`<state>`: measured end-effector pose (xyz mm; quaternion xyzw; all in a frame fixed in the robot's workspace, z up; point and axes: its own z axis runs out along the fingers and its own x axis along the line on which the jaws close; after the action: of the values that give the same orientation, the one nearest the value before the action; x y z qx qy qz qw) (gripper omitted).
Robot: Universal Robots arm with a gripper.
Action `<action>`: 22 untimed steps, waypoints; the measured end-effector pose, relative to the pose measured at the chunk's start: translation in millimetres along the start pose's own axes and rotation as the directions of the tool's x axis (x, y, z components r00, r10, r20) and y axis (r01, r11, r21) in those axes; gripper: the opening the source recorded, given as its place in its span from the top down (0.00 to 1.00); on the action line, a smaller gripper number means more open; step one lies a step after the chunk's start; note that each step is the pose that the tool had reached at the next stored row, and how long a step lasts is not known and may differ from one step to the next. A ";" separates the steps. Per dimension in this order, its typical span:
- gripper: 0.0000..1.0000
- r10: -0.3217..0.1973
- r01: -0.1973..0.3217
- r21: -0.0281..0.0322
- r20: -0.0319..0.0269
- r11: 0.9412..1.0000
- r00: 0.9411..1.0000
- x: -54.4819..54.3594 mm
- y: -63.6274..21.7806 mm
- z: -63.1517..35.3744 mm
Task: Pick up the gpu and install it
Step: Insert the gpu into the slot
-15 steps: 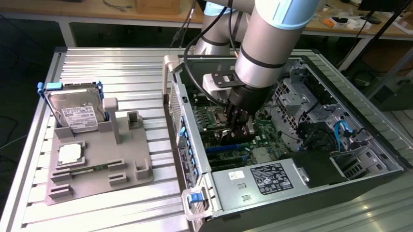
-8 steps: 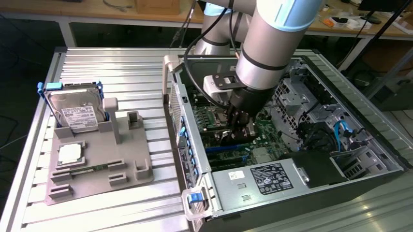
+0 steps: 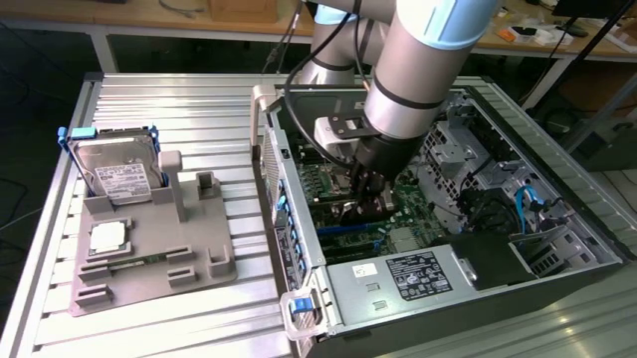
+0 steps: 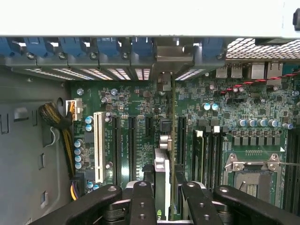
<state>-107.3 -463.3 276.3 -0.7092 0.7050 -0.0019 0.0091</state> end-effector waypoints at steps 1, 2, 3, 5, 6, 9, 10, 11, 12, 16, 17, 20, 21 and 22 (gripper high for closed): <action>0.73 0.000 0.000 0.000 0.000 1.000 1.000 0.0 -0.6 0.5; 0.73 0.000 0.000 0.000 0.000 1.000 1.000 0.0 -1.1 1.0; 0.73 0.000 0.000 0.000 0.000 1.000 1.000 0.0 -1.2 1.2; 0.73 0.001 -0.001 0.000 0.000 1.000 1.000 0.0 -1.1 1.4; 0.73 0.001 -0.001 0.000 0.000 1.000 1.000 0.0 -1.2 1.6; 0.73 0.000 0.000 0.000 0.001 1.000 1.000 0.0 0.6 1.8; 0.73 0.001 -0.001 0.000 0.000 1.000 1.000 0.0 1.3 1.9; 0.73 0.000 0.000 0.000 0.000 1.000 1.000 0.0 1.9 2.0; 0.73 0.000 0.000 0.000 0.000 1.000 1.000 0.0 2.1 2.1; 0.73 0.001 -0.001 0.000 0.001 1.000 1.000 0.0 2.2 3.1; 0.73 0.001 -0.001 0.000 0.001 1.000 1.000 0.0 2.2 3.4; 0.73 0.000 0.000 0.000 0.001 1.000 1.000 0.0 2.2 5.0; 0.73 0.001 -0.001 0.000 0.001 1.000 1.000 0.0 2.3 5.5; 0.73 0.001 -0.001 0.000 0.001 1.000 1.000 0.0 2.3 5.9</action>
<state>-109.5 -463.3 270.4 -0.7090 0.7052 -0.0013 0.0095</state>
